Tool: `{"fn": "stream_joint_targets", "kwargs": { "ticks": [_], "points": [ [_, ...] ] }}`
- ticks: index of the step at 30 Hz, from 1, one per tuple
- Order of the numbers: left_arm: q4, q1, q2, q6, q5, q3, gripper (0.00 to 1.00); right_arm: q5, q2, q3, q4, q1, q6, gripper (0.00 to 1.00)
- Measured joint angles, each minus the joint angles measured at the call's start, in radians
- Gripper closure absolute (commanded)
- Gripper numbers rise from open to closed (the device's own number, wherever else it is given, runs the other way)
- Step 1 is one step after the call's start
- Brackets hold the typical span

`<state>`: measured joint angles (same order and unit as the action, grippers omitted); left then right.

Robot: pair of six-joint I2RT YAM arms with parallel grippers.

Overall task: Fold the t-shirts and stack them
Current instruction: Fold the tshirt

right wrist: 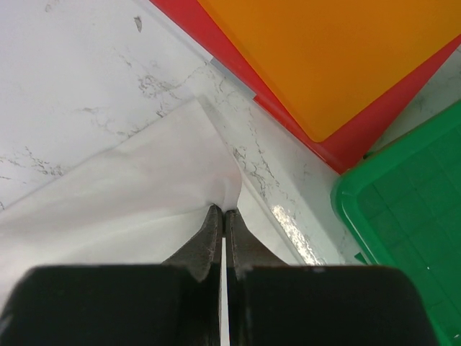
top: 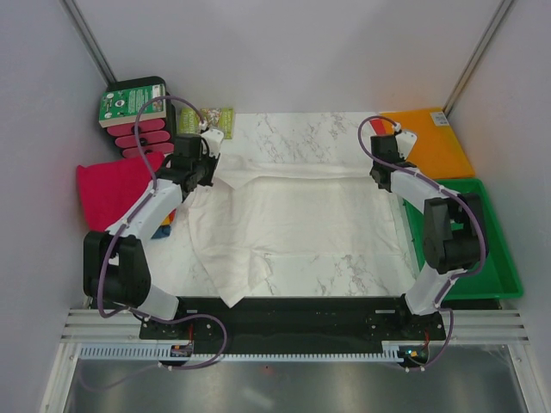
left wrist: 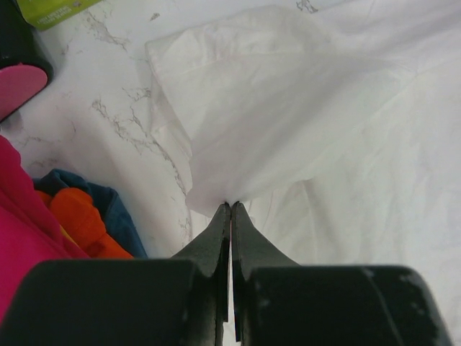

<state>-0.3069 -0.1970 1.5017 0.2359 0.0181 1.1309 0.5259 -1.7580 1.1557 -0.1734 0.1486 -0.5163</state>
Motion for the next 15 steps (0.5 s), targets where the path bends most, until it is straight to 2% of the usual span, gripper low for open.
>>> {"fn": "stream_joint_targets", "kwargs": {
  "ticks": [15],
  "points": [
    [0.003, 0.0, 0.024, 0.0, -0.029, -0.078, 0.98, -0.017, -0.068, -0.088, -0.039, 0.0, -0.08, 1.0]
  ]
}}
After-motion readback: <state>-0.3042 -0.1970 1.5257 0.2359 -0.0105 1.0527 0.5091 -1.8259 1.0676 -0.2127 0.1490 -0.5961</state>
